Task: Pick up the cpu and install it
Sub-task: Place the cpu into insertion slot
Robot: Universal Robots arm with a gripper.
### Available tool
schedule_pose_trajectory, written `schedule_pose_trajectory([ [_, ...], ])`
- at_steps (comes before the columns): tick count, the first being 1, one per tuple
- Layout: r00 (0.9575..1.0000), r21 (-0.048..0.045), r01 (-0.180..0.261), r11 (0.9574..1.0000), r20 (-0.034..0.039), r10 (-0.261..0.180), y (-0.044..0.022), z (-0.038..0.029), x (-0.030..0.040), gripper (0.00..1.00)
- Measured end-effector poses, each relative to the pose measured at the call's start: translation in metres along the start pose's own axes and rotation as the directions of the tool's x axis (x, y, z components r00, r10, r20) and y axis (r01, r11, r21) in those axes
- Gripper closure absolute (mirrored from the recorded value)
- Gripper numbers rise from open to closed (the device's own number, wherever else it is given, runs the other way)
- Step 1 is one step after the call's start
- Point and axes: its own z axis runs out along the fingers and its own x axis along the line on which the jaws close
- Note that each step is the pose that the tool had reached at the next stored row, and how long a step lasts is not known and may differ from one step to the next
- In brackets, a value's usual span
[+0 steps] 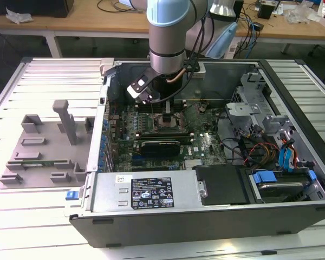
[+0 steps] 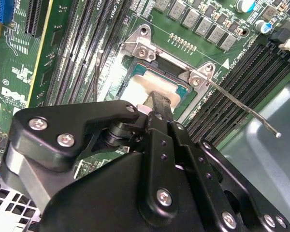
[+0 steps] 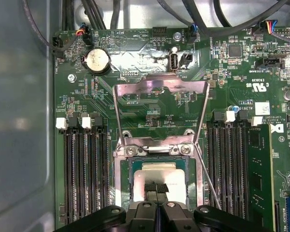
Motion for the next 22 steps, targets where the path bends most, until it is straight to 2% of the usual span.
schedule_pose_trajectory([
  [3,1.0,0.0006,-0.008,1.0,0.0017,0.008,0.0037,-0.0003,-0.0004,0.89],
  [6,1.0,-0.0001,-0.009,1.0,0.0008,0.009,0.0042,-0.001,0.0,0.89],
  [7,1.0,-0.0021,-0.009,1.0,-0.002,0.009,0.0046,-0.0027,0.0005,0.89],
  [13,1.0,-0.0007,-0.009,1.0,-0.0003,0.009,0.0055,-0.02,0.0004,0.89],
  [14,1.0,-0.0006,-0.009,1.0,-0.0002,0.009,0.006,-0.0281,0.0004,0.89],
  [15,1.0,-0.0007,-0.009,1.0,-0.0002,0.009,0.0063,-0.0317,0.0004,0.89],
  [21,1.0,-0.0005,-0.009,1.0,0.0001,0.009,0.0063,-0.0327,0.0004,0.89],
  [22,1.0,-0.0005,-0.009,1.0,0.0001,0.009,0.0065,-0.0356,0.0004,0.89],
])
